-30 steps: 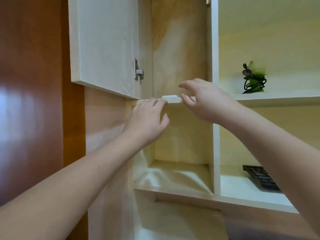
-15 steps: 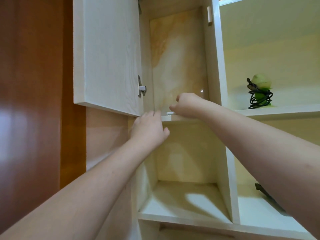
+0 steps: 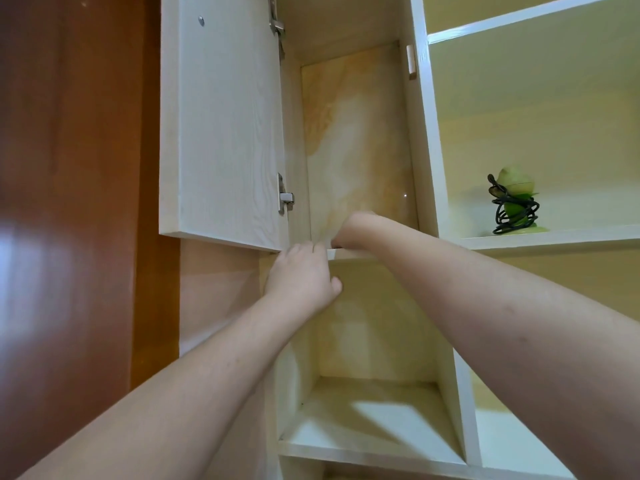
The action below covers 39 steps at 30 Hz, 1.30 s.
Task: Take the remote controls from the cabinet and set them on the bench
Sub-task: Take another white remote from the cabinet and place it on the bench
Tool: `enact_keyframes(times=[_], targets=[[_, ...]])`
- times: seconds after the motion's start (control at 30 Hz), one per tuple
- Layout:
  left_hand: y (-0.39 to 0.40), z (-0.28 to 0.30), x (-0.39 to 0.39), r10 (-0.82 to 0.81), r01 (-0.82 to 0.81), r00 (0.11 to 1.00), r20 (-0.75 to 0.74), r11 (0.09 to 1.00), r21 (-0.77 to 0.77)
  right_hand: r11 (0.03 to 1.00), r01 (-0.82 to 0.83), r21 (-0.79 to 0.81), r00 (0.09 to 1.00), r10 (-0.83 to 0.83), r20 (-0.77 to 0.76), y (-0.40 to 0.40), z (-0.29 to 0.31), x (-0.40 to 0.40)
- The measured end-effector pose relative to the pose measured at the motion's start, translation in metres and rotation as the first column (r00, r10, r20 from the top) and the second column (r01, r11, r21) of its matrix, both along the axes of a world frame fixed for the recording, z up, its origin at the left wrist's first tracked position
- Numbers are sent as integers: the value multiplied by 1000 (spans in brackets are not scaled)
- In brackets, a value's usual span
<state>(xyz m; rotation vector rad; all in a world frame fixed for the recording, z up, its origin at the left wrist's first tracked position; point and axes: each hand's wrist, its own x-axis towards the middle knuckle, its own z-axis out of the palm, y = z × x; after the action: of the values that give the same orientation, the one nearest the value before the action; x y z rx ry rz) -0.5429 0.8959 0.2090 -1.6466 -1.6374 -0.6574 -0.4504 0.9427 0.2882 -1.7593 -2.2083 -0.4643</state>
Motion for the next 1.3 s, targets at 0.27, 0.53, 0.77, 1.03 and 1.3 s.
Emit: enact_keyframes(times=[0.27, 0.53, 0.77, 1.03, 1.3], targets=[[-2, 5, -2, -86, 90, 977, 193, 996, -10, 998, 52, 21, 998, -52, -29, -12, -1, 37], [5, 11, 1, -220, 214, 928, 301, 975, 52, 989, -64, 136, 922, 111, -370, -26, -12, 61], [9, 17, 0, -255, 274, 892, 373, 962, 2, 961, -153, 232, 854, 247, -458, -49, -22, 71], [10, 34, 9, -299, 378, 710, 638, 926, 13, 922, -219, 320, 807, 355, -471, -69, -28, 90], [3, 49, 16, -487, 523, 100, 868, 768, 371, 879, -305, 366, 765, 456, -456, -75, -34, 116]])
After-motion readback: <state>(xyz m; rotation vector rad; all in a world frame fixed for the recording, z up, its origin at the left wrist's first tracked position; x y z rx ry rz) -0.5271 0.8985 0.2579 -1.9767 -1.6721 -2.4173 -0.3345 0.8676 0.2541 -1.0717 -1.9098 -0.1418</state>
